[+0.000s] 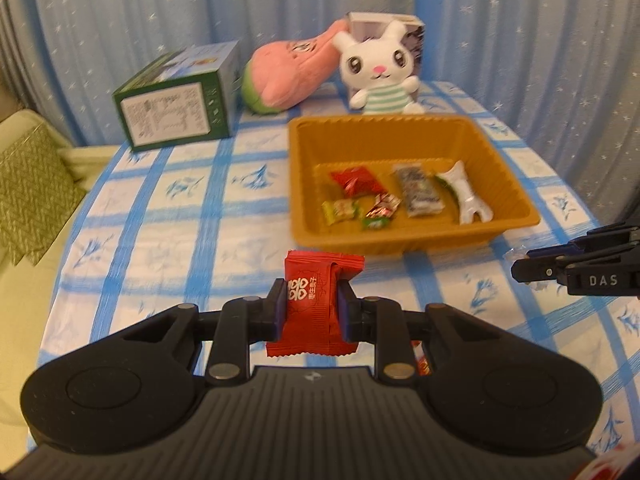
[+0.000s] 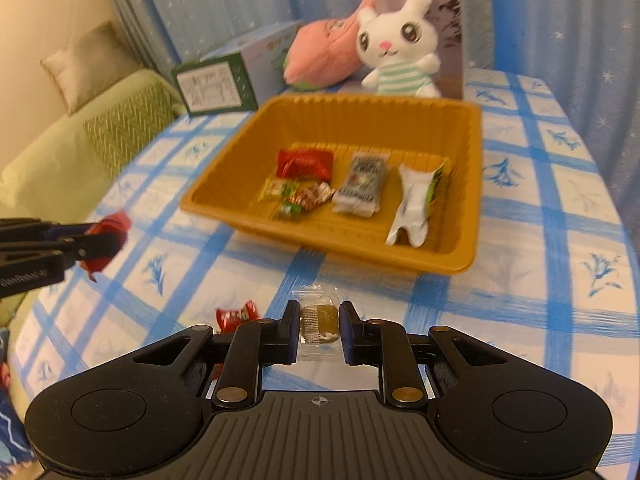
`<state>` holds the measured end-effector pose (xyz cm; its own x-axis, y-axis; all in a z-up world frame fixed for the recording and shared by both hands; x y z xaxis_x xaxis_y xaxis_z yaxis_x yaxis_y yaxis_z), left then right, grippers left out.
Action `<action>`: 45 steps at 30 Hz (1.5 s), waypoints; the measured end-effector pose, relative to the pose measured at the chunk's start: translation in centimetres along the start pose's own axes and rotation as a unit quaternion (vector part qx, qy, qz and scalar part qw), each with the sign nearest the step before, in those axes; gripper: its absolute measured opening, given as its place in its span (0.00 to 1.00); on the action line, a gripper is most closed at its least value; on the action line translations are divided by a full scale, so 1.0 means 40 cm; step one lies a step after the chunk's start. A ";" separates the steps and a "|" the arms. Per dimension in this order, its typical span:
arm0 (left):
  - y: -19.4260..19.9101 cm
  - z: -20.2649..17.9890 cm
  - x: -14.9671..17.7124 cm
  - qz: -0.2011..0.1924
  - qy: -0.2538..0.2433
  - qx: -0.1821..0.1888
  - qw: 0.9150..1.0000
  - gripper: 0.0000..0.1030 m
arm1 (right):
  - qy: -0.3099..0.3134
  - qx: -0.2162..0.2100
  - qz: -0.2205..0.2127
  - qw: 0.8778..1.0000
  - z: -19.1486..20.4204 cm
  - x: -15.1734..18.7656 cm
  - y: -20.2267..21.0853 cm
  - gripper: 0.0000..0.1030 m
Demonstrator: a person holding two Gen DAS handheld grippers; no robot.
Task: Organize snacks
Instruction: 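Carry the red packet and clear candy over the orange tray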
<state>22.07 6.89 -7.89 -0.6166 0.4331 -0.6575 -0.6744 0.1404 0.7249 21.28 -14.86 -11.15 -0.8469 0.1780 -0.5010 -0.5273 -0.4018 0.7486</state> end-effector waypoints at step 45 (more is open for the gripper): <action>-0.376 -0.099 -0.385 0.001 -0.049 0.046 0.998 0.23 | -0.108 0.024 -0.085 0.990 -0.111 -0.348 -0.097 0.20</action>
<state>40.11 -5.43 -9.48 -0.5716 0.5177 -0.6366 -0.6304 0.2194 0.7446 35.43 -19.77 -9.01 -0.7376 0.4288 -0.5215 -0.6619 -0.3070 0.6838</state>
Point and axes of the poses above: each gripper's, at about its wrist camera, not at the fingertips, and y roughly against the way its jaws point, z to its left, x to its underside, the point moved 6 cm from there along -y, roughly the way its jaws point, and after that the axes turned 14 degrees about -y, right-handed, at the moved point
